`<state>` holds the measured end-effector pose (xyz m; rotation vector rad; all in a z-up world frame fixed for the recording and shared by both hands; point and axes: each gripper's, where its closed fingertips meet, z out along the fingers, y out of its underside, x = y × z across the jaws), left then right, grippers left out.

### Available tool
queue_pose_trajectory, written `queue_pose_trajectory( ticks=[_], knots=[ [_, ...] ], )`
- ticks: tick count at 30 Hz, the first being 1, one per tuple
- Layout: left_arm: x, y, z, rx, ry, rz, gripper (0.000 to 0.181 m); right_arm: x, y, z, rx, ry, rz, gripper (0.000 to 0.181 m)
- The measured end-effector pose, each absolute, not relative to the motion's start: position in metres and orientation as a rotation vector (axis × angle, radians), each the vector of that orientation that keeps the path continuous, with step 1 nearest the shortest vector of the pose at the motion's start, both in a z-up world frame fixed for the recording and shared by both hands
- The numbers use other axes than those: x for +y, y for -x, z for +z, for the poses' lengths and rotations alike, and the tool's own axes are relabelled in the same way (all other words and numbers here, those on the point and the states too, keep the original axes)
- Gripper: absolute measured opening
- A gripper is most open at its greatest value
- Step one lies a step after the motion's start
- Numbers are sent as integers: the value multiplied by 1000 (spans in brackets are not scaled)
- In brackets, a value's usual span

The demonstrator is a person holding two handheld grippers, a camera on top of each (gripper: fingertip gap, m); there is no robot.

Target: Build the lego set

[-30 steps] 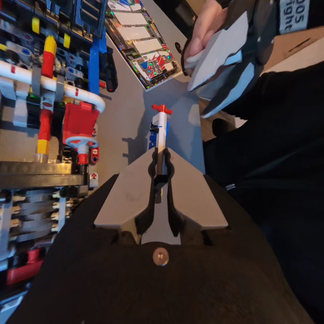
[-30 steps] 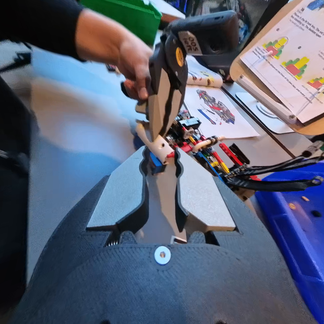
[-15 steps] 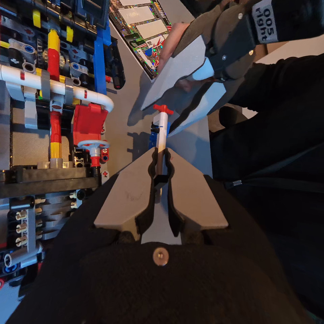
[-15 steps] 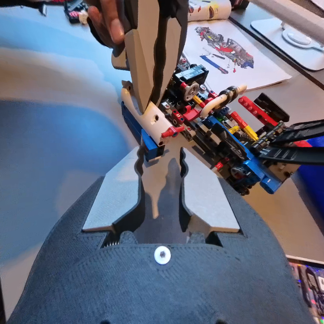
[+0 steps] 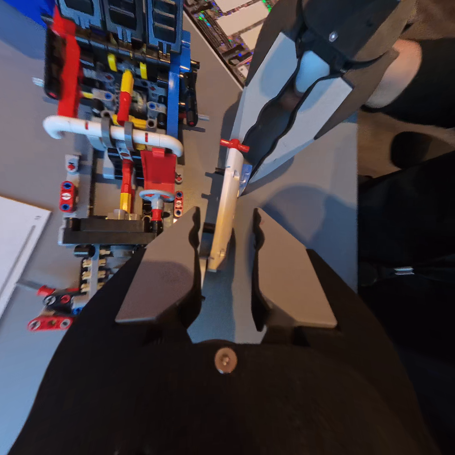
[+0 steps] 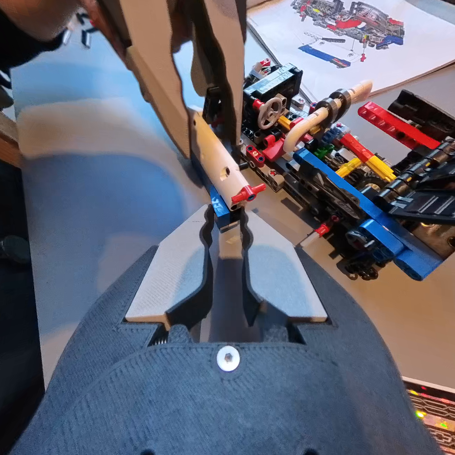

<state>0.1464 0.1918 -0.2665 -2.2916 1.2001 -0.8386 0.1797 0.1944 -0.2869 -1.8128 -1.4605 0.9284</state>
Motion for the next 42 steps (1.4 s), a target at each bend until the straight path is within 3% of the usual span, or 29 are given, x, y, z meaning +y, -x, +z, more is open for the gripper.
queue_pose_trajectory(
  ticks=[4,10,16,21,25,36,42],
  knots=[
    [201,-145,-258,1178,2150,-449,52,201,-182,-287,-1434,1840,945,18],
    [207,-141,-255,1184,1968,15,47,208,-184,-294,-1479,1861,900,19],
    [197,-150,-208,1060,1808,-50,39,212,-187,-294,-1492,1846,873,18],
    [189,-163,-246,1197,1903,-102,28,220,-192,-294,-1503,1839,824,18],
    [201,-168,-276,1270,1961,1,35,224,-194,-293,-1519,1834,811,18],
    [214,-170,-276,1222,1855,159,30,232,-189,-296,-1580,1834,764,18],
    [222,-166,-243,1090,1833,66,50,234,-187,-296,-1593,1757,697,18]
  ],
)
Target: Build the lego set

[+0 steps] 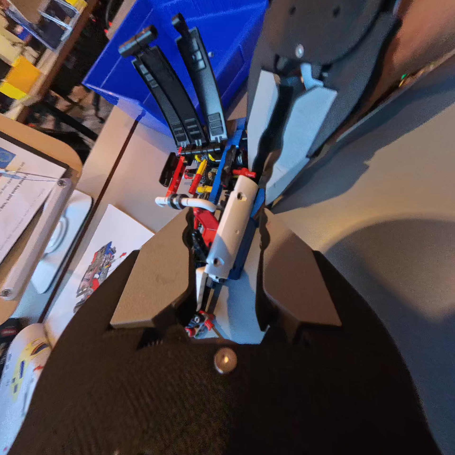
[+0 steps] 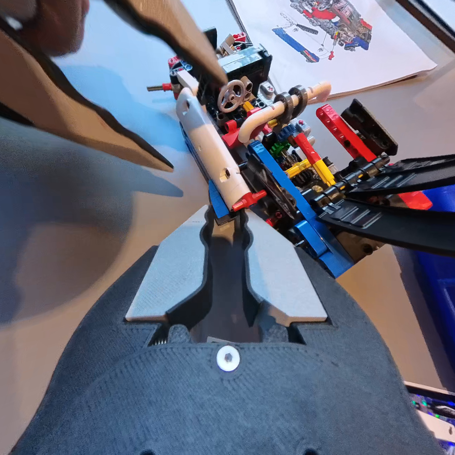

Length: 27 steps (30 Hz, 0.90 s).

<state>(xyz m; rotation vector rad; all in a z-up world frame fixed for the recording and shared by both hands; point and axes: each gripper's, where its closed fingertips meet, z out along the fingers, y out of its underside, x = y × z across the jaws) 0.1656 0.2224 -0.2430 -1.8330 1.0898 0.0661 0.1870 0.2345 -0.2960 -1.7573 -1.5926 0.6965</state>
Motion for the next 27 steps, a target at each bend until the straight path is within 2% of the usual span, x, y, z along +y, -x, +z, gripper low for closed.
queue_pose_trajectory(
  ticks=[2,9,14,19,21,27],
  knots=[
    [228,-164,-240,1138,1882,-6,57,234,-186,-296,-1592,1769,714,18],
    [247,-169,-266,1474,1937,-17,50,234,-184,-296,-1613,1751,734,18],
    [245,-175,-275,1556,1907,-125,53,235,-181,-296,-1650,1704,712,18],
    [248,-186,-248,1414,1884,-261,26,235,-180,-296,-1646,1703,742,19],
    [249,-182,-245,1374,1928,-301,22,235,-180,-296,-1642,1696,741,18],
    [244,-175,-262,1397,2028,-326,44,237,-180,-296,-1623,1676,712,18]
  ],
)
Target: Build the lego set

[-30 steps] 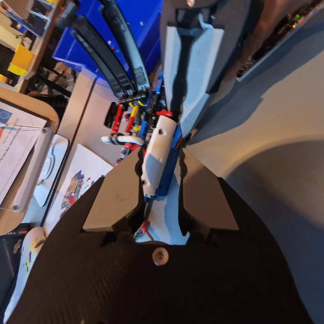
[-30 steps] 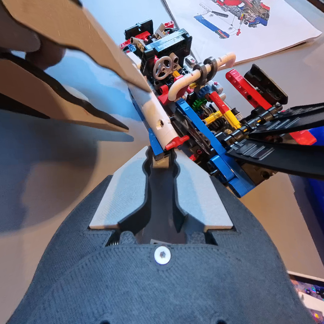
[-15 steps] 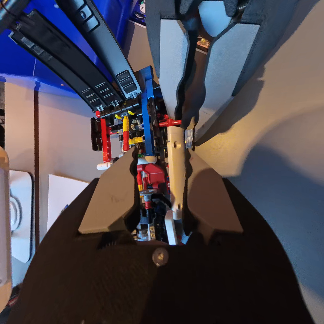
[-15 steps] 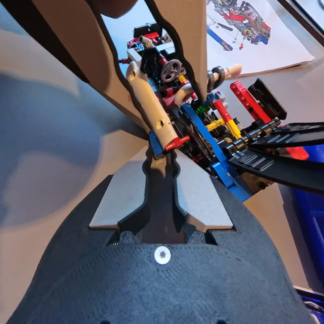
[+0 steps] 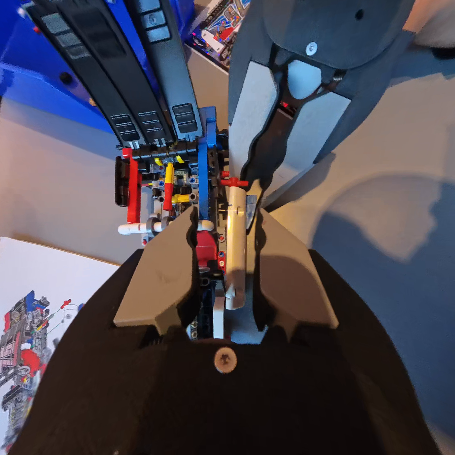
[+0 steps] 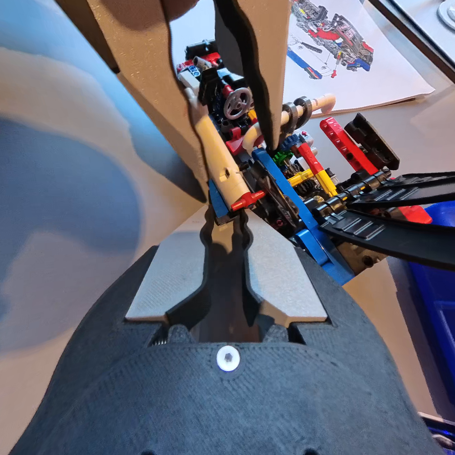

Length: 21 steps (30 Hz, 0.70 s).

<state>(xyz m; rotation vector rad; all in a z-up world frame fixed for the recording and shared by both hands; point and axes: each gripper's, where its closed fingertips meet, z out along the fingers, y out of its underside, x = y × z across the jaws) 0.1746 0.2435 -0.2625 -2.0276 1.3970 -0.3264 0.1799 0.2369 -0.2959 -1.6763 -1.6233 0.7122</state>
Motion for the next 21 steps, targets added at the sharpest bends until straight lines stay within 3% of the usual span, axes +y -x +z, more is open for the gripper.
queue_pose_trajectory(
  ticks=[7,21],
  knots=[
    [255,-170,-276,1481,1930,-20,58,238,-178,-296,-1634,1666,711,18],
    [239,-147,-252,1218,1969,-222,60,236,-177,-296,-1646,1673,757,18]
  ],
)
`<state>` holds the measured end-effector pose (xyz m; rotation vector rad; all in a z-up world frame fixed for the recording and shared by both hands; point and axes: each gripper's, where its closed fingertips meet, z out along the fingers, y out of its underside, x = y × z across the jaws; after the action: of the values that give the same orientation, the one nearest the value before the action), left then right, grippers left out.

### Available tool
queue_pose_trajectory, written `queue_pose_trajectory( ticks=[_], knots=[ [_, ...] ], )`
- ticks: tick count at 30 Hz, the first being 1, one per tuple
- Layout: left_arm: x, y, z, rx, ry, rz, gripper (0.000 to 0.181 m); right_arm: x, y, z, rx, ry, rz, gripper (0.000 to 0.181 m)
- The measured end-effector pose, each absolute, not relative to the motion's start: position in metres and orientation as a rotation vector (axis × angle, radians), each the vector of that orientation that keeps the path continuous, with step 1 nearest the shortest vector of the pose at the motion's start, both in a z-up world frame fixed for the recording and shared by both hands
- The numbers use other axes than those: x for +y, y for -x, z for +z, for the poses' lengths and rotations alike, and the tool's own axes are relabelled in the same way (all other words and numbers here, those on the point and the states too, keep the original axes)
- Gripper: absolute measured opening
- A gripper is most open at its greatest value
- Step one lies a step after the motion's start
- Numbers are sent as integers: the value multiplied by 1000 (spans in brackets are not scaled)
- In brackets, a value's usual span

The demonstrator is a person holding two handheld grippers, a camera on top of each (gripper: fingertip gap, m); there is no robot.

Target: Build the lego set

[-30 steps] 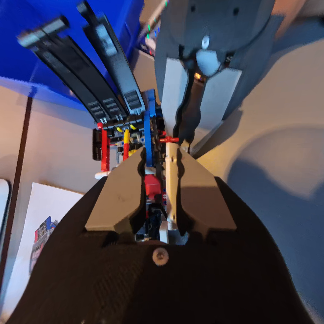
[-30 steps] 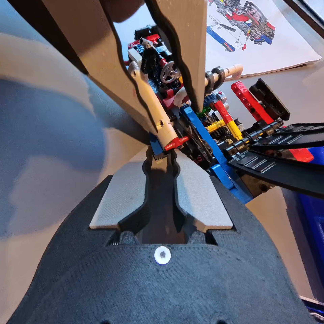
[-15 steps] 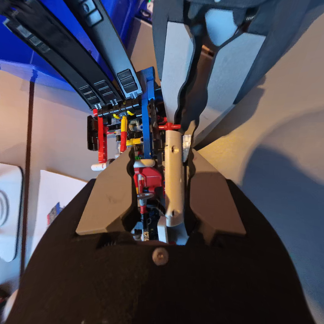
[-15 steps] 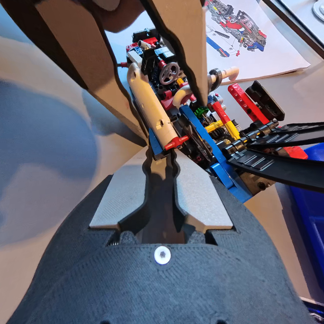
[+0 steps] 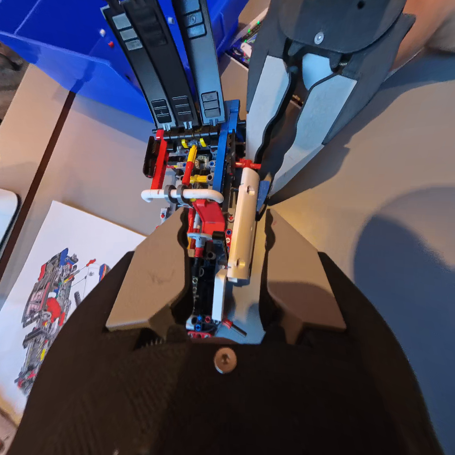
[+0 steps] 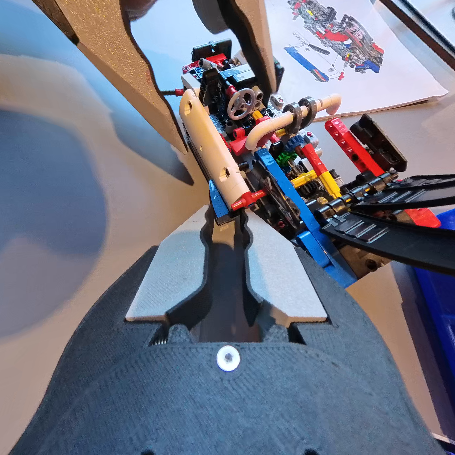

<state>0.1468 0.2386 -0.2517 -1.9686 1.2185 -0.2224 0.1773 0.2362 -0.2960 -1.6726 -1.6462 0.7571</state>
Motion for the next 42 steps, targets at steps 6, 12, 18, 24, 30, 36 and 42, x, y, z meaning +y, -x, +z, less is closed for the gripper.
queue_pose_trajectory(
  ticks=[6,12,18,24,30,36,42],
  knots=[
    [219,-147,-245,1167,1962,-148,59,234,-184,-296,-1633,1676,751,18],
    [196,-146,-253,1089,1970,-138,56,234,-188,-296,-1637,1661,728,18],
    [194,-143,-261,1036,1950,-104,55,235,-187,-296,-1638,1655,722,18],
    [205,-132,-249,1026,1885,-21,51,232,-184,-296,-1661,1615,696,18],
    [209,-127,-268,1115,1977,-71,43,233,-181,-296,-1658,1623,710,18],
    [221,-118,-269,1136,1945,-29,33,236,-176,-297,-1642,1665,748,18],
    [226,-117,-266,1069,1966,-230,21,243,-175,-297,-1615,1712,781,18]
  ],
)
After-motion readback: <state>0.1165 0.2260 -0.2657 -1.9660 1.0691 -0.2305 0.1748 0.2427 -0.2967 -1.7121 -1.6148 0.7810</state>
